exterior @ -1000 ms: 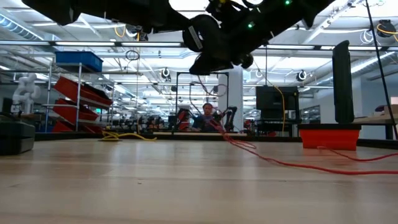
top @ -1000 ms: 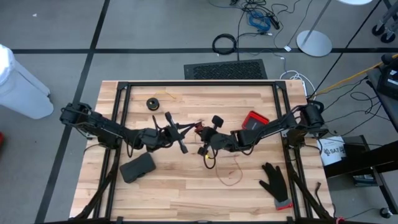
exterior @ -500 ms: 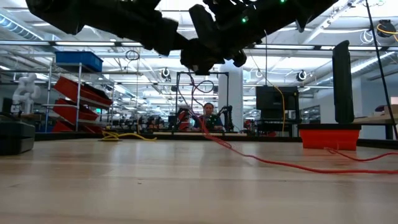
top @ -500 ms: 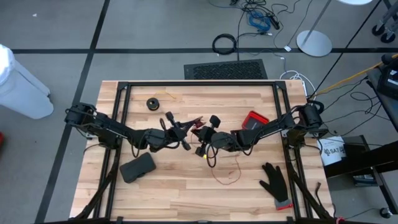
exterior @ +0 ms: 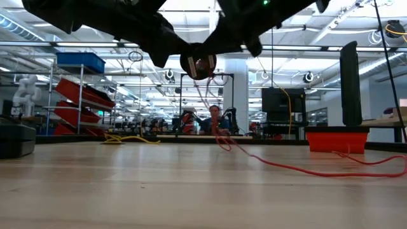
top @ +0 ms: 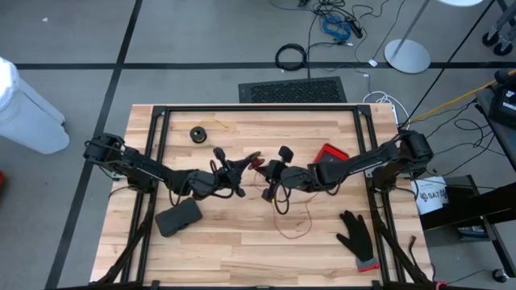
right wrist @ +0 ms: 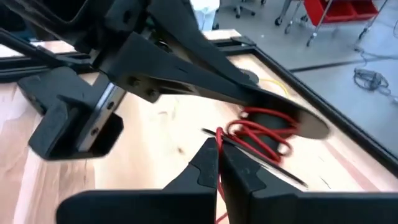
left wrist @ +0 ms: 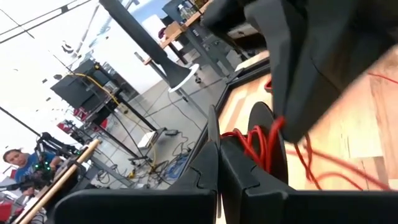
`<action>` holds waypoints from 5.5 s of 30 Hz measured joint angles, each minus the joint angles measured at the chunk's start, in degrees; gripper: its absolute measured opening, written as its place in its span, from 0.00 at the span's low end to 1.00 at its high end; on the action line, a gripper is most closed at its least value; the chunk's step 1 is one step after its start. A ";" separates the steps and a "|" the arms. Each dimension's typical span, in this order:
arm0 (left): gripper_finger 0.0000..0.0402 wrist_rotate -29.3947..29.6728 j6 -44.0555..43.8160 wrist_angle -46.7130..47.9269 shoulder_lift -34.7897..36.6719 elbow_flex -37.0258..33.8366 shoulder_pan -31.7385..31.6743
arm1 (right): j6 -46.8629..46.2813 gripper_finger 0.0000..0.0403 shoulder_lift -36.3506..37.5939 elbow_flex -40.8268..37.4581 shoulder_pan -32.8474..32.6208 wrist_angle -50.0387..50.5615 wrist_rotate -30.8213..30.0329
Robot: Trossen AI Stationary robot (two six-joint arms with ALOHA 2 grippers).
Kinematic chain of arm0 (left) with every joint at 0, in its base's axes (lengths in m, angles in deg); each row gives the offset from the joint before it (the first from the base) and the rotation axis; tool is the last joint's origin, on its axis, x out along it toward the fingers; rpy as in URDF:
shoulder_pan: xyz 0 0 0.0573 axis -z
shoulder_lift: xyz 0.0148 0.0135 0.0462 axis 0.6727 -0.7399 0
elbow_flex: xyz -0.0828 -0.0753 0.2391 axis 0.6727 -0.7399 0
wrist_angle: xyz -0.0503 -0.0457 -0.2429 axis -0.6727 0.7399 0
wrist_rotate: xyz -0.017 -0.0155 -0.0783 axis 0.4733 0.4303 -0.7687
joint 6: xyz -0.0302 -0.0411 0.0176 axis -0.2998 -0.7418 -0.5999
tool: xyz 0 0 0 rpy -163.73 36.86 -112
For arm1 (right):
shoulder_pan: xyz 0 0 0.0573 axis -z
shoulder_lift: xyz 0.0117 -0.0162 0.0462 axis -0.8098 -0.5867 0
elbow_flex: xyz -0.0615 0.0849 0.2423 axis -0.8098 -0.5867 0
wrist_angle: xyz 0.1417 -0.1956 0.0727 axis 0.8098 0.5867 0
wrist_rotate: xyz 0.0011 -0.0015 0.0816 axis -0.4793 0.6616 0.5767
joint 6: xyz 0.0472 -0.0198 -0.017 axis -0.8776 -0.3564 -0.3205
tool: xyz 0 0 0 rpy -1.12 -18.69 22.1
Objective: Coil cords
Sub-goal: Coil the red wire onto the black spool
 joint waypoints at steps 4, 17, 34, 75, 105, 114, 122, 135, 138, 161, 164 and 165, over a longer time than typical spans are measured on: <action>0.00 0.15 0.03 0.32 0.05 0.00 0.71 | -1.17 0.00 3.53 0.00 0.02 6.15 0.08; 0.00 0.30 0.10 1.01 0.07 0.04 2.47 | -2.89 0.00 8.49 0.07 0.34 17.99 2.88; 0.00 0.05 -1.72 0.70 2.12 -0.11 3.69 | 5.25 0.14 8.58 0.00 2.87 26.07 3.03; 0.00 0.36 -1.94 0.56 2.45 -0.02 3.63 | -3.15 0.28 -0.82 -12.37 0.54 -14.69 11.39; 0.00 0.30 -1.87 0.56 2.45 -0.02 3.63 | 0.49 0.28 -0.71 -12.26 0.83 -19.06 8.60; 0.00 0.28 -1.87 0.33 2.45 -0.02 3.63 | -0.44 0.16 -0.71 -12.26 2.10 -17.77 8.60; 0.00 0.28 -1.74 0.32 2.45 -0.02 3.63 | -1.80 0.01 -0.71 -12.26 1.60 -9.52 14.11; 0.00 0.78 -1.64 0.20 2.82 0.00 2.75 | -17.54 0.00 1.92 -12.28 -8.87 29.43 41.04; 0.00 0.80 -1.63 0.28 2.82 0.00 2.74 | -22.33 0.00 3.86 -12.28 -13.34 36.67 48.24; 0.00 0.76 -1.63 0.31 2.86 0.00 2.75 | -66.41 0.05 22.50 -12.37 -34.06 54.49 57.68; 0.00 0.76 -1.63 0.28 2.86 0.00 2.73 | -64.96 0.08 23.60 -12.37 -34.09 46.77 50.68; 0.00 0.76 -1.63 0.30 2.86 0.00 2.73 | -64.26 0.09 23.82 -12.37 -34.07 44.74 48.77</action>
